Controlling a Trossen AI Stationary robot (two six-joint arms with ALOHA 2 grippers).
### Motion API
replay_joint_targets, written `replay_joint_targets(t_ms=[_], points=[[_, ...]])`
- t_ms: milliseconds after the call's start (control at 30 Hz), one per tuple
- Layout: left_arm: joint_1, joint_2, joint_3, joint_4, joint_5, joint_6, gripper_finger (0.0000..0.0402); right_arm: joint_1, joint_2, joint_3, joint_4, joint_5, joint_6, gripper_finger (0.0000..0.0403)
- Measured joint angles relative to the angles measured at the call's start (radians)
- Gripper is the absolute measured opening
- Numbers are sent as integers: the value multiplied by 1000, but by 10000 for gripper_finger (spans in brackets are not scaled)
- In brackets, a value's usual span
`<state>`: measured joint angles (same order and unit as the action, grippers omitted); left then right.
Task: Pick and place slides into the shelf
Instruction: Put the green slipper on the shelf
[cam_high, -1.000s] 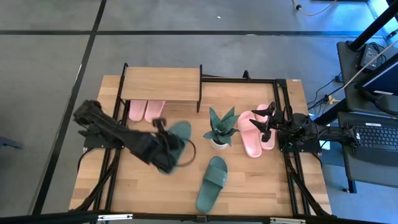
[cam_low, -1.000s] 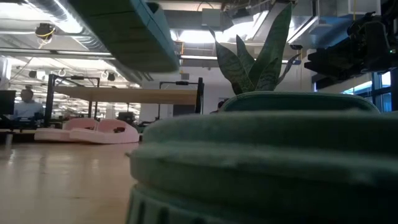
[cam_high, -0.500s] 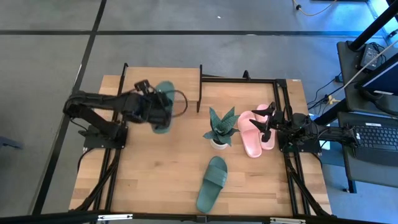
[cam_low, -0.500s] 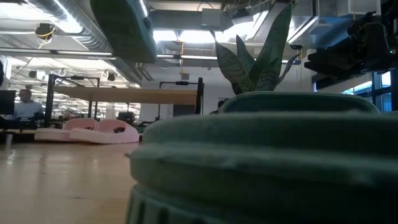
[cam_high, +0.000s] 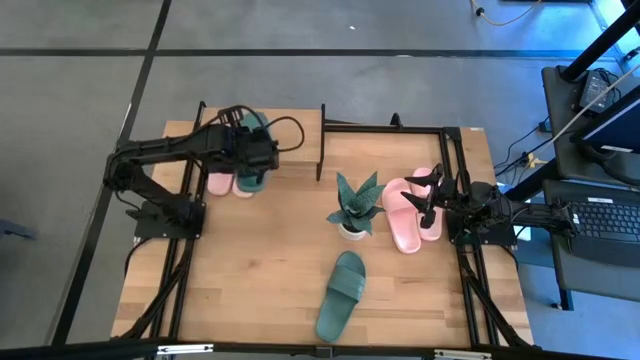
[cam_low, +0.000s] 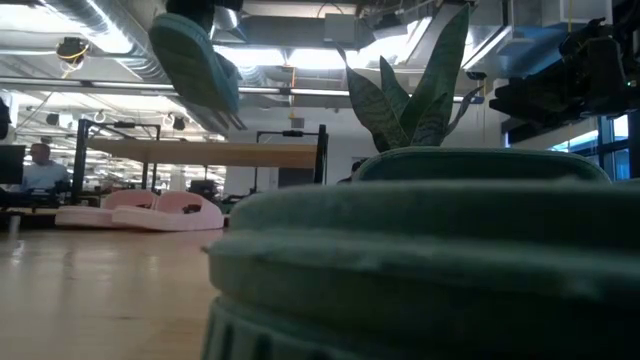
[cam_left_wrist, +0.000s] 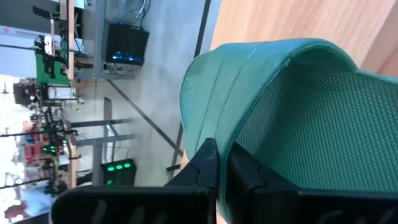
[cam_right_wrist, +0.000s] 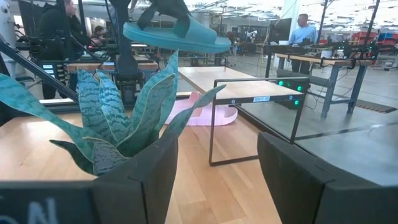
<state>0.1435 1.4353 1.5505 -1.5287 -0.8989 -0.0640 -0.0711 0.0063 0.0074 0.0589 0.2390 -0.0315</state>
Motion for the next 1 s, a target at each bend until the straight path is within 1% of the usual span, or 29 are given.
replay_joint_targets(t_ms=[233,333,433,567,667,1000], points=[[64,-37,-2,36,-1,88,2,0,0,0,0,0,0,221],[92,-68,-2,90,4,126,2,0,0,0,0,0,1,221],[122,-106,-28,181,39,196,2,0,0,0,0,0,1,221],[157,-151,-104,282,49,283,2,0,0,0,0,0,1,221],[194,-176,-175,324,56,313,2,0,0,0,0,0,2,221],[323,-279,-417,566,153,411,2,0,0,0,0,0,2,221]])
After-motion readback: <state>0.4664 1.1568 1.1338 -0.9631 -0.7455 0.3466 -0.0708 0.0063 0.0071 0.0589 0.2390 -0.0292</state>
